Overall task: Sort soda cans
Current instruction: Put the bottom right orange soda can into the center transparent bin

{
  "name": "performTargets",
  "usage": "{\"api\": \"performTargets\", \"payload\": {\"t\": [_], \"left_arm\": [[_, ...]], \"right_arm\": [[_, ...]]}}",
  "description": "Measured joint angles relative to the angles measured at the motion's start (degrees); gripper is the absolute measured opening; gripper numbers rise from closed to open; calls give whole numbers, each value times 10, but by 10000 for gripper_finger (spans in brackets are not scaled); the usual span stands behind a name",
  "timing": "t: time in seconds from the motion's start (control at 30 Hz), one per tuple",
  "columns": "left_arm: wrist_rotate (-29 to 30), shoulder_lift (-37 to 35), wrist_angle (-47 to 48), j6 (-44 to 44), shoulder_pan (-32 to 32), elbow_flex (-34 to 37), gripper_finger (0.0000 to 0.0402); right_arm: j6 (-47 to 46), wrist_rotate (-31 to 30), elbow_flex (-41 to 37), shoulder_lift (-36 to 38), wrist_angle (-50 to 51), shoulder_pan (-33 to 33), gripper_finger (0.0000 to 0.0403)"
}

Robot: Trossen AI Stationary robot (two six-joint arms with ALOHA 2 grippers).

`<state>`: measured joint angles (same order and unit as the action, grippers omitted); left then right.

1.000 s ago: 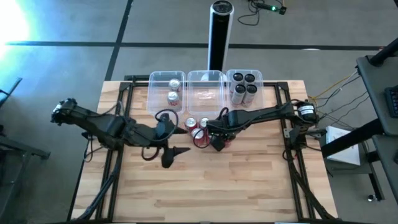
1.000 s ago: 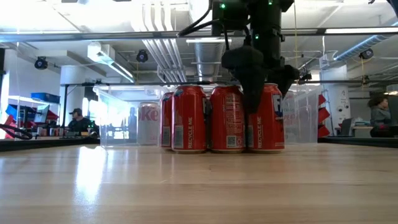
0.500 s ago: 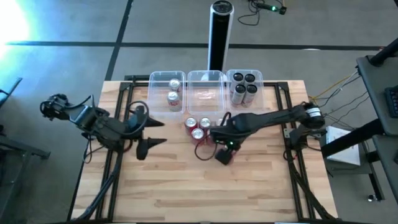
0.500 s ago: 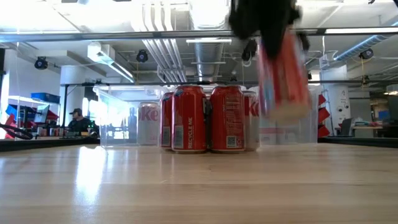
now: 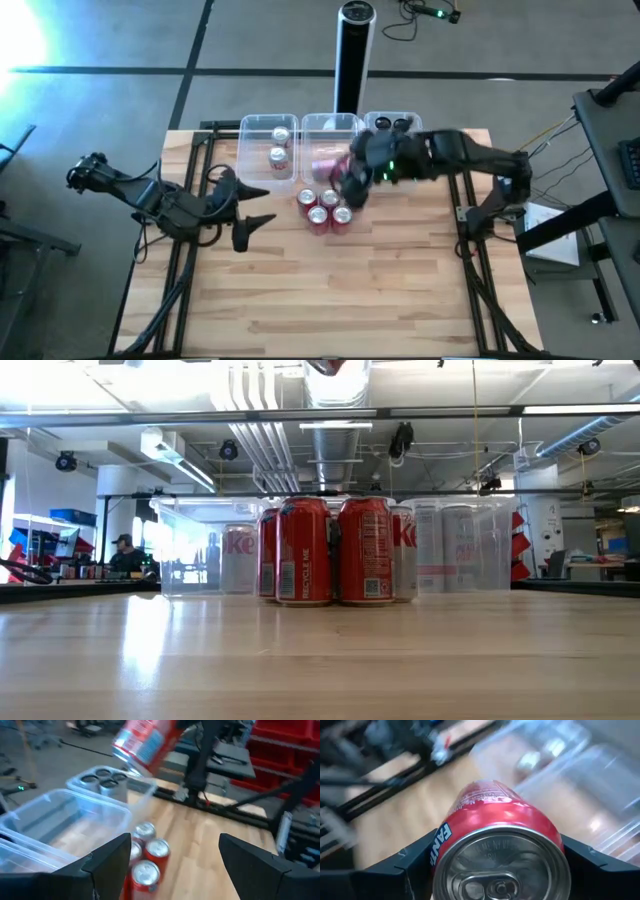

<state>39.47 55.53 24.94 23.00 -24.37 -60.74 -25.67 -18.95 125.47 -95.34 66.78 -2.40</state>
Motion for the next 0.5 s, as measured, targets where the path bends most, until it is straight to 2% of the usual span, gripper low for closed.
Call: {"api": "performTargets", "payload": {"t": [0.17, 0.3, 0.5], "left_arm": [[6, -6, -2, -3, 22, -21, 286], [8, -5, 0, -44, 52, -50, 286], [79, -4, 0, -145, 132, -132, 286]], "right_arm": [[117, 4, 27, -27, -18, 89, 295], [194, 55, 24, -61, -18, 173, 295], [294, 74, 23, -133, -6, 247, 295]]}}
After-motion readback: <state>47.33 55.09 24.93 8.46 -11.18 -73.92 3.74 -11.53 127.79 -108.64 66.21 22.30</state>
